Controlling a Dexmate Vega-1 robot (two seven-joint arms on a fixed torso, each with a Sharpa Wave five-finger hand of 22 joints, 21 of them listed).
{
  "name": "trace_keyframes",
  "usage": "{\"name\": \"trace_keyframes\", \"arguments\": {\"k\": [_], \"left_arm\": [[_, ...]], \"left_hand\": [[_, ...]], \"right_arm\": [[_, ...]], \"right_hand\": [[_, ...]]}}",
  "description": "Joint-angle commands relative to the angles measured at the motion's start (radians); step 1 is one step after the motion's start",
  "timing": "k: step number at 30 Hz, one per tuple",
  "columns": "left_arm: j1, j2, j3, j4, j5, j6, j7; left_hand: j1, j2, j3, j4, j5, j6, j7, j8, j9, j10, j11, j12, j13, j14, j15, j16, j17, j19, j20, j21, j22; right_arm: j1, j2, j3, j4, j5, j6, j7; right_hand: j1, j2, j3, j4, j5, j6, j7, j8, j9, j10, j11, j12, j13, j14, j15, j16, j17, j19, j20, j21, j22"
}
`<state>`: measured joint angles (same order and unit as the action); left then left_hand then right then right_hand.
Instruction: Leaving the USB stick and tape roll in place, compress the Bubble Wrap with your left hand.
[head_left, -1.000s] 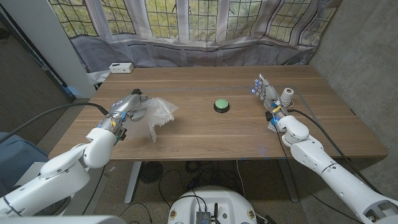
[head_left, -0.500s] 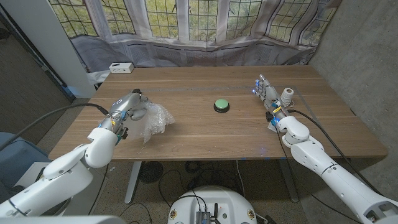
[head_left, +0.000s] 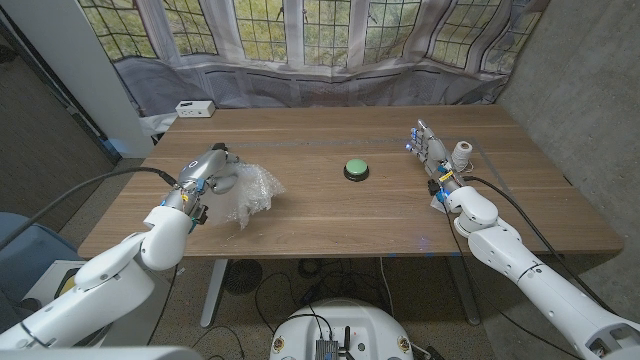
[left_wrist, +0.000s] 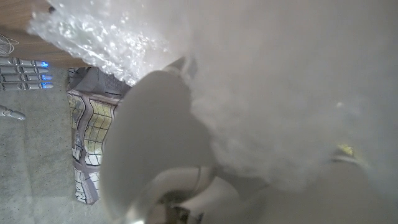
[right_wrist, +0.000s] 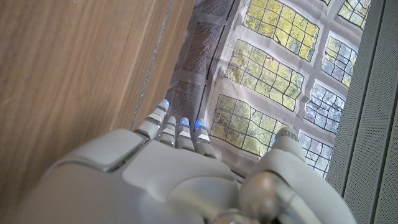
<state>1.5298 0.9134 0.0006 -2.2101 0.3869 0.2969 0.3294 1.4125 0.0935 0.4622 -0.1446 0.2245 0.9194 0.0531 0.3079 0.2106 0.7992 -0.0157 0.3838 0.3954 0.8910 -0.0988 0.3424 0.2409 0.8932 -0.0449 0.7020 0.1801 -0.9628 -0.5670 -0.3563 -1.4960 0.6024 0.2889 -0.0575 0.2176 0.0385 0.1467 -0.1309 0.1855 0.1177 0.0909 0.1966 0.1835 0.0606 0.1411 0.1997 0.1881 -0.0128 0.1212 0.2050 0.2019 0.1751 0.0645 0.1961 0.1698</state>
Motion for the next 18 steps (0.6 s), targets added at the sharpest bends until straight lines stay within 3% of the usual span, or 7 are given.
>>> {"name": "trace_keyframes", "arguments": {"k": [1,4,18], "left_arm": [[-0.016,0.017,0.004,-0.024,0.006,0.052,-0.046],[-0.023,0.033,0.004,-0.035,0.009,0.075,-0.069],[-0.034,0.081,-0.038,-0.066,0.009,0.123,-0.131]], "left_hand": [[-0.059,-0.005,-0.007,0.011,0.003,-0.044,0.009,-0.028,0.005,-0.035,0.009,-0.031,-0.008,-0.044,0.017,-0.032,-0.011,-0.053,0.034,-0.008,0.001],[-0.079,0.000,-0.005,0.014,0.006,-0.073,0.010,-0.046,0.005,-0.060,0.016,-0.049,-0.011,-0.071,0.023,-0.049,-0.015,-0.088,0.053,-0.017,0.000],[-0.178,-0.017,-0.026,0.032,0.010,-0.151,0.005,-0.093,0.004,-0.125,0.014,-0.097,-0.016,-0.138,0.054,-0.090,-0.022,-0.156,0.080,-0.041,-0.004]], "right_arm": [[0.006,0.003,0.000,0.011,0.002,0.003,0.006],[0.005,0.005,0.002,0.013,0.005,0.006,0.006],[-0.003,0.007,0.005,0.014,0.004,0.022,0.004]], "right_hand": [[0.004,0.001,0.009,0.001,0.002,0.009,-0.001,-0.003,0.003,0.005,0.007,0.000,0.004,-0.001,0.006,-0.001,0.005,0.000,0.006,0.000,0.005],[0.005,0.001,0.010,0.001,0.002,0.009,-0.001,-0.003,0.003,0.005,0.007,0.000,0.004,-0.001,0.006,-0.001,0.005,0.000,0.005,0.000,0.005],[0.004,0.001,0.010,0.001,0.002,0.009,-0.002,-0.003,0.003,0.004,0.005,-0.001,0.004,0.000,0.007,0.000,0.005,0.000,0.005,0.000,0.005]]}}
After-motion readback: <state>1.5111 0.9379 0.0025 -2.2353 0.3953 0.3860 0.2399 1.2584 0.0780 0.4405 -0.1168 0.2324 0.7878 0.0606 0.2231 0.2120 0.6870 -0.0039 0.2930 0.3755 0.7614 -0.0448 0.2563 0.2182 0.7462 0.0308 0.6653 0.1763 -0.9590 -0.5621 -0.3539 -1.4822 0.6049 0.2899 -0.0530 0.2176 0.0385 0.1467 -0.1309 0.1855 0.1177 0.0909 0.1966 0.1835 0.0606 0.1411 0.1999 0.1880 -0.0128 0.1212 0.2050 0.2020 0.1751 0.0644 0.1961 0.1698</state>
